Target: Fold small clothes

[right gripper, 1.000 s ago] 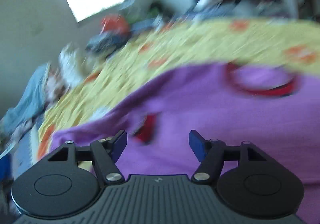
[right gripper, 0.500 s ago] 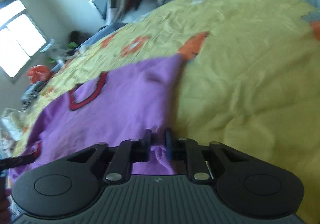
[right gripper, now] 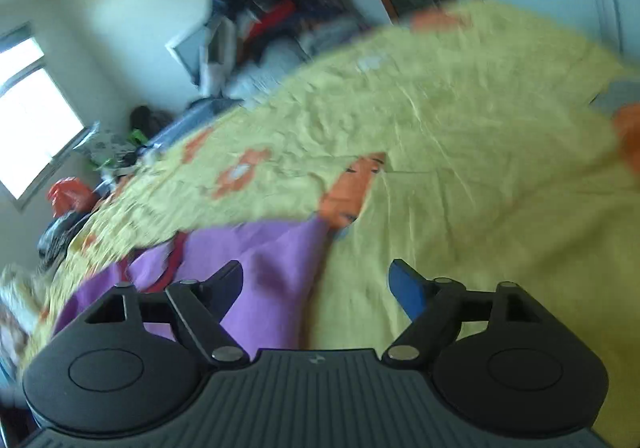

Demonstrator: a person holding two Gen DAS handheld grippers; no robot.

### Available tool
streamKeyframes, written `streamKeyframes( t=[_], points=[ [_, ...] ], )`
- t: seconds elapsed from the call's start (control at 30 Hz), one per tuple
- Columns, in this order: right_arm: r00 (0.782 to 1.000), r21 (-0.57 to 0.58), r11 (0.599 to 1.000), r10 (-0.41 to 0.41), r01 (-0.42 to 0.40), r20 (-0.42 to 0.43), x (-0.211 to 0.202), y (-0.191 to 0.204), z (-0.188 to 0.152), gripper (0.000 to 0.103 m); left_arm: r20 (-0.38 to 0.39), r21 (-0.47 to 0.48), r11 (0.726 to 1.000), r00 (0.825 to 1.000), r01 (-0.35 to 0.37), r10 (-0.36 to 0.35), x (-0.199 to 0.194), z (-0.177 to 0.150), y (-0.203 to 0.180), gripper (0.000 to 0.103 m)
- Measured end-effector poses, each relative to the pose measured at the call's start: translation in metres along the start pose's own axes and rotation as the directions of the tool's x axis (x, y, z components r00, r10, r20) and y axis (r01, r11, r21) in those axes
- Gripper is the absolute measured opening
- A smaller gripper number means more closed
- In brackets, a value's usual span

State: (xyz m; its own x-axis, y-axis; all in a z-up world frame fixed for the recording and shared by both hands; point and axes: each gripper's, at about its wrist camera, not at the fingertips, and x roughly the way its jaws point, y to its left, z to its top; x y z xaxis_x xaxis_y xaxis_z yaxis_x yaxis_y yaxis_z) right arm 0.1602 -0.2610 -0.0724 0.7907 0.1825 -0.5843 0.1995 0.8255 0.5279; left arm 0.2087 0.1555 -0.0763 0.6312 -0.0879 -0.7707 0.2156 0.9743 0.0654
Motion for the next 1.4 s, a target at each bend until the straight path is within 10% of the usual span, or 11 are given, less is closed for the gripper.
streamKeyframes(
  t=[0.07, 0.13, 0.47, 0.6, 0.83, 1.13, 1.27, 1.4],
  points=[
    [0.996, 0.043, 0.997, 0.068, -0.066, -0.056, 0.03, -0.006, 0.014, 0.051, 0.007, -0.004, 1.0, 1.0, 0.006, -0.006, 0.001, -0.002, 0.002, 0.103],
    [0.993, 0.01, 0.999, 0.053, -0.053, -0.103, 0.045, -0.001, 0.018, 0.005, 0.008, -0.038, 0.999, 1.0, 0.023, -0.023, 0.002, -0.005, 0.007, 0.103],
    [0.992, -0.336, 0.934, -0.114, 0.123, 0.046, 0.028, 0.051, 0.035, 0.003, -0.006, 0.006, 1.0, 1.0, -0.008, 0.008, 0.003, 0.009, -0.009, 0.103],
    [0.945, -0.423, 0.852, -0.326, 0.309, 0.034, 0.055, 0.036, 0.021, 0.003, 0.011, 0.0, 1.0, 1.0, -0.007, 0.007, 0.005, 0.004, -0.006, 0.103],
    [0.991, -0.49, 0.863, -0.129, 0.124, 0.024, -0.002, 0.081, -0.026, 0.015, 0.035, -0.029, 0.999, 0.998, -0.042, 0.043, -0.005, -0.004, 0.016, 0.103],
    [0.955, -0.585, 0.781, -0.293, 0.219, -0.035, -0.024, 0.055, -0.061, 0.017, 0.023, -0.133, 0.991, 1.0, 0.012, -0.009, 0.0, -0.015, 0.052, 0.103],
    [0.977, -0.548, 0.818, -0.212, 0.177, -0.002, -0.039, 0.076, -0.065, 0.02, 0.05, -0.16, 0.982, 0.993, -0.098, 0.108, -0.01, -0.018, 0.063, 0.103],
    [0.982, -0.555, 0.818, -0.19, 0.152, -0.012, -0.018, 0.1, -0.079, 0.055, 0.017, -0.317, 0.941, 0.991, -0.119, 0.131, -0.006, -0.03, 0.105, 0.103]
  ],
)
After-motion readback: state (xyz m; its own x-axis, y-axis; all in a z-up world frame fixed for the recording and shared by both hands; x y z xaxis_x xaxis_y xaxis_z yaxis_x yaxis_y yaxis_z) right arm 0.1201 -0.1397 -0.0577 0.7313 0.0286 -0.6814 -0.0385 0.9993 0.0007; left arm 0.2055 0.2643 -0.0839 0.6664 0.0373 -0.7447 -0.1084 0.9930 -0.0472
